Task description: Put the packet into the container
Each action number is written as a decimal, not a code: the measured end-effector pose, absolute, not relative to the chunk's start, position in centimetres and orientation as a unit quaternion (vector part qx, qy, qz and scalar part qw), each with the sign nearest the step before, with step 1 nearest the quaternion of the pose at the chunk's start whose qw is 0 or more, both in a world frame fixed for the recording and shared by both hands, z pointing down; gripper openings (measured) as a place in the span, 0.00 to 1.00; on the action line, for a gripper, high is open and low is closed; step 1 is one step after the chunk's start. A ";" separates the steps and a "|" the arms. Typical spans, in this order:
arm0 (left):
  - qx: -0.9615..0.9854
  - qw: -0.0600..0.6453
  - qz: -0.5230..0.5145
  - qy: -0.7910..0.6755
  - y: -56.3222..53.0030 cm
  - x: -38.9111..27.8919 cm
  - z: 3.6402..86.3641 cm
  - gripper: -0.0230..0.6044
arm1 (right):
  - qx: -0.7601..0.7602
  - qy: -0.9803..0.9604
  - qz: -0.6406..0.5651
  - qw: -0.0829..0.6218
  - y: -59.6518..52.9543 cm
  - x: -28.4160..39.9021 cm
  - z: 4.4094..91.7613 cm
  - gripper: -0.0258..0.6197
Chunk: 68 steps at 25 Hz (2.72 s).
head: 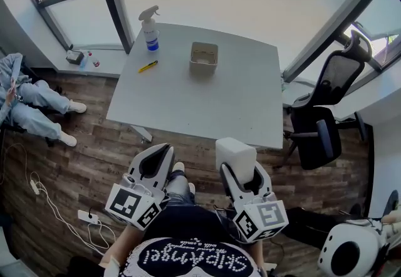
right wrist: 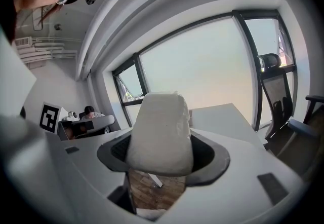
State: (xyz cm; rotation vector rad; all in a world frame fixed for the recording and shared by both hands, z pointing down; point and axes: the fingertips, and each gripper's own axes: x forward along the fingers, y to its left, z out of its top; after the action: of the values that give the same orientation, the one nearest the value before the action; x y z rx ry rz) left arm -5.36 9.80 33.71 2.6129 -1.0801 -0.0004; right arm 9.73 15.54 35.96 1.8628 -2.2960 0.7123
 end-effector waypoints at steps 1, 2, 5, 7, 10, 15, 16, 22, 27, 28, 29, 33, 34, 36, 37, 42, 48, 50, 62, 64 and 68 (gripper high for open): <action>0.913 0.157 0.000 -0.376 9.4 -5.4 33.7 0.05 | 0.612 -0.753 0.236 0.051 15.2 9.6 36.0 0.47; 0.913 0.158 0.000 -0.375 9.0 -5.4 33.6 0.05 | 0.611 -0.754 0.238 0.051 14.7 9.4 36.0 0.47; 0.915 0.162 0.005 -0.370 7.6 -5.6 33.8 0.05 | 0.606 -0.755 0.246 0.052 13.2 8.6 36.2 0.47; 0.916 0.164 0.013 -0.366 6.6 -5.7 34.1 0.05 | 0.602 -0.755 0.255 0.052 12.0 8.0 36.4 0.47; 0.917 0.164 0.021 -0.362 4.9 -6.0 34.3 0.05 | 0.600 -0.753 0.264 0.050 10.2 7.4 36.7 0.47; 0.917 0.163 0.022 -0.363 2.5 -6.7 34.5 0.05 | 0.604 -0.751 0.264 0.048 8.0 6.8 36.9 0.47; 0.918 0.162 0.020 -0.362 2.1 -6.8 34.4 0.05 | 0.606 -0.749 0.264 0.049 7.7 6.8 36.9 0.47; 0.921 0.153 0.009 -0.357 0.1 -7.1 33.8 0.05 | 0.613 -0.745 0.260 0.045 6.0 6.7 36.8 0.47; 0.924 0.151 0.004 -0.351 -0.8 -7.2 33.7 0.05 | 0.621 -0.742 0.249 0.039 4.8 6.6 36.3 0.47; 0.925 0.151 0.003 -0.348 -0.9 -7.1 33.7 0.05 | 0.623 -0.741 0.248 0.040 4.7 6.6 36.3 0.47; 0.926 0.152 0.003 -0.346 -0.9 -7.0 33.8 0.05 | 0.623 -0.741 0.248 0.041 4.5 6.5 36.3 0.47; 0.929 0.155 0.002 -0.335 -1.2 -6.6 33.9 0.05 | 0.622 -0.743 0.245 0.035 4.2 6.1 36.2 0.47; 0.930 0.156 0.002 -0.333 -1.2 -6.5 33.9 0.05 | 0.621 -0.744 0.244 0.032 4.1 6.0 36.2 0.47; 0.931 0.158 0.002 -0.328 -1.1 -6.5 33.8 0.05 | 0.620 -0.746 0.243 0.031 4.2 5.8 36.2 0.47; 0.931 0.158 0.003 -0.328 -1.0 -6.5 33.8 0.05 | 0.620 -0.745 0.244 0.032 4.3 5.8 36.3 0.47; 0.929 0.165 0.007 -0.330 -0.8 -6.8 34.4 0.05 | 0.626 -0.738 0.248 0.037 4.7 6.1 36.5 0.47; 0.930 0.171 0.010 -0.325 -0.2 -6.0 34.6 0.05 | 0.626 -0.740 0.243 0.040 4.9 6.7 36.7 0.47; 0.930 0.170 0.011 -0.327 -0.3 -5.7 34.5 0.05 | 0.626 -0.741 0.238 0.043 4.7 6.8 36.7 0.47; 0.924 0.148 0.013 -0.351 -3.4 -3.5 34.1 0.05 | 0.596 -0.766 0.209 0.120 -0.1 7.1 38.6 0.47; 0.926 0.144 0.011 -0.350 -3.9 -2.9 33.9 0.05 | 0.608 -0.755 0.212 0.124 -1.0 7.9 39.0 0.47; 0.929 0.140 0.012 -0.343 -4.6 -1.6 34.1 0.05 | 0.634 -0.733 0.217 0.118 -2.9 9.7 39.3 0.47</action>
State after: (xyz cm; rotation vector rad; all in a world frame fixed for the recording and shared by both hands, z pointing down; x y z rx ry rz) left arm -1.56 -4.60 34.06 2.6840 -0.9900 0.0340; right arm 9.68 -2.92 39.28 1.8553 -2.1440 0.6338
